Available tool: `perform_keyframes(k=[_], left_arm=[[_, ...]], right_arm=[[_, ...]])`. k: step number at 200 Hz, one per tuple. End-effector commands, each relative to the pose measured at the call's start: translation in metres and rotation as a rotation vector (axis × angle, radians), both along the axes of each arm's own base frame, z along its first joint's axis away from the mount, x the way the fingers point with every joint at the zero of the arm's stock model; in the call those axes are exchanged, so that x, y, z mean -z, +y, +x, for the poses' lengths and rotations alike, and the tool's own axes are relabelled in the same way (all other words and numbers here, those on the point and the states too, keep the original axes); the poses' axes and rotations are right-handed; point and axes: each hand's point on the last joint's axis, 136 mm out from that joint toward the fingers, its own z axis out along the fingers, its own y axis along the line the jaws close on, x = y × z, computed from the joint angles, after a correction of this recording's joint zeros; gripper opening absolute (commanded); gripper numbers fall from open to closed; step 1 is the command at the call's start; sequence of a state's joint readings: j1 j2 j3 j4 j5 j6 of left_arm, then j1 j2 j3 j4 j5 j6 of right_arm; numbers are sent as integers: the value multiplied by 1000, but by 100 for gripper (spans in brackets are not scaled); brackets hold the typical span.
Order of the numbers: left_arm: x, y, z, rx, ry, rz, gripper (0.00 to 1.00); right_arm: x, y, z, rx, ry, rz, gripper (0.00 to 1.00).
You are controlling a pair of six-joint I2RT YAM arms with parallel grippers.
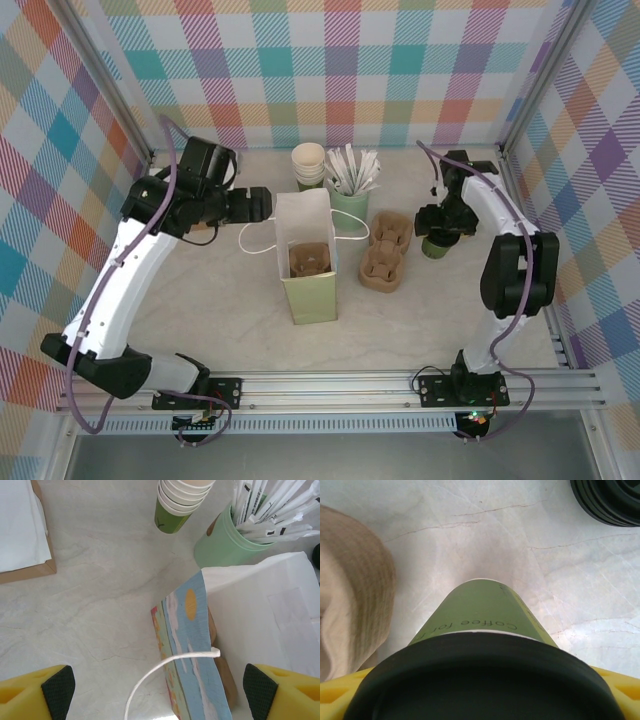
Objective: Pack the takeout coffee
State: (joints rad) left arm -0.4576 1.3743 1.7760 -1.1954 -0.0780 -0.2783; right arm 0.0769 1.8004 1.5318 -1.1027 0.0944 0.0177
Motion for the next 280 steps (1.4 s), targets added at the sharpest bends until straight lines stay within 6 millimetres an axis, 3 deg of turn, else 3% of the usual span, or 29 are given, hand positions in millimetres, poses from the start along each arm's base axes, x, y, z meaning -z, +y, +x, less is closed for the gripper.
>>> perform_keyframes(k=[1, 47, 100, 173, 221, 280], left_arm=[[-6, -4, 11, 28, -24, -22, 89], [-1, -24, 28, 184, -25, 2, 90], [4, -38, 61, 381, -85, 153, 90], [31, -78, 87, 607, -54, 135, 90], [46, -86, 89, 646, -3, 120, 69], [44, -86, 83, 659, 7, 112, 26]], right_arm=[[-23, 2, -24, 8, 3, 32, 80], [-62, 13, -61, 7, -36, 80, 79], [-99, 45, -106, -43, -63, 159, 78], [-156, 83, -137, -86, -97, 237, 76], [-198, 114, -149, -132, -155, 311, 73], [-244, 162, -156, -228, -231, 445, 72]])
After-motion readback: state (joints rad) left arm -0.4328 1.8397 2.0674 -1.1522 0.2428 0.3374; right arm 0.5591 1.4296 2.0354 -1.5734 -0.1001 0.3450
